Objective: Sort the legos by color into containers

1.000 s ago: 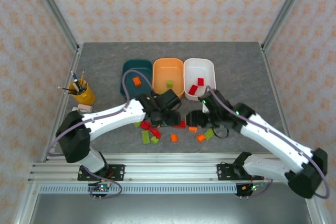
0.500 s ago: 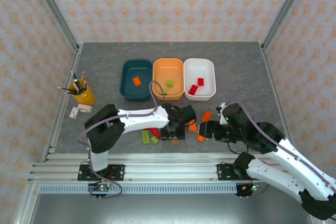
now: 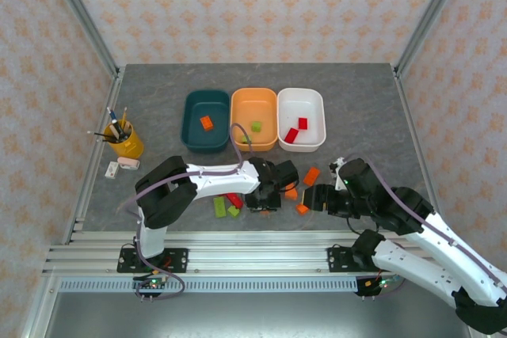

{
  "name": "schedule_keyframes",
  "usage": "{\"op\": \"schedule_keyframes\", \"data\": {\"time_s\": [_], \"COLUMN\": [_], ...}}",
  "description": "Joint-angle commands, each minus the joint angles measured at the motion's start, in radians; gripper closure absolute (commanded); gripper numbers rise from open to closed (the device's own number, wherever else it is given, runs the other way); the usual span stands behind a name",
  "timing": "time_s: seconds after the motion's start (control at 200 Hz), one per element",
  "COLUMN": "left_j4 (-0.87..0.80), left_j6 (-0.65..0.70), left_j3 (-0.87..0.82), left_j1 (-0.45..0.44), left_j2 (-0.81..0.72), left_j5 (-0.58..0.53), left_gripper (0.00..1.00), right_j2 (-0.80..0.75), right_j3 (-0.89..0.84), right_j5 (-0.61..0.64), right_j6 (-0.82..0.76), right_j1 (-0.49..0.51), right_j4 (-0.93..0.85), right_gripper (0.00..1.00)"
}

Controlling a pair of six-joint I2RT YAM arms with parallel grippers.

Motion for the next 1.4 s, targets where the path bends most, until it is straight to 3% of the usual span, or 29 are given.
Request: {"op": "schedule_keyframes", "data": {"time_s": [0.0, 0.17, 0.395, 0.61, 0.756, 0.981, 1.396], "left_j4": [-0.053, -0.198, -0.316, -0.357, -0.366, -0.319, -0.33], "left_j6": [0.008, 0.07, 0.21, 0.401, 0.495, 0.581, 0.63], "left_j3": [0.028, 0.121, 0.185, 0.252, 0.343, 0.428, 0.526], "left_j1": [-0.001, 0.046, 0.263, 0.546, 0.667, 0.728, 0.766], "left_j2": [-0.004, -0.125, -0.259, -0.219, -0.099, 0.086, 0.287], "left_j5": [-0.103, -0.196, -0.246, -0.24, -0.259, -0.324, -0.343], "left_gripper": [0.74, 0.74, 0.74, 0.74, 0.74, 0.74, 0.7], "right_j2": [-0.004, 0.016, 0.197, 0.498, 0.703, 0.895, 0.88], "right_j3": [0.012, 0.051, 0.123, 0.296, 0.419, 0.531, 0.468], "right_j5": [0.02, 0.025, -0.023, -0.023, 0.004, 0.005, 0.006], "right_j6": [-0.014, -0.046, -0.111, -0.132, -0.096, -0.03, 0.001], "right_j1": [0.007, 0.007, 0.007, 0.006, -0.005, -0.057, -0.11], "right_j4": [-0.015, 0.034, 0.21, 0.413, 0.481, 0.517, 0.51], "right_gripper": [0.36, 0.36, 0.36, 0.35, 0.34, 0.31, 0.31]}}
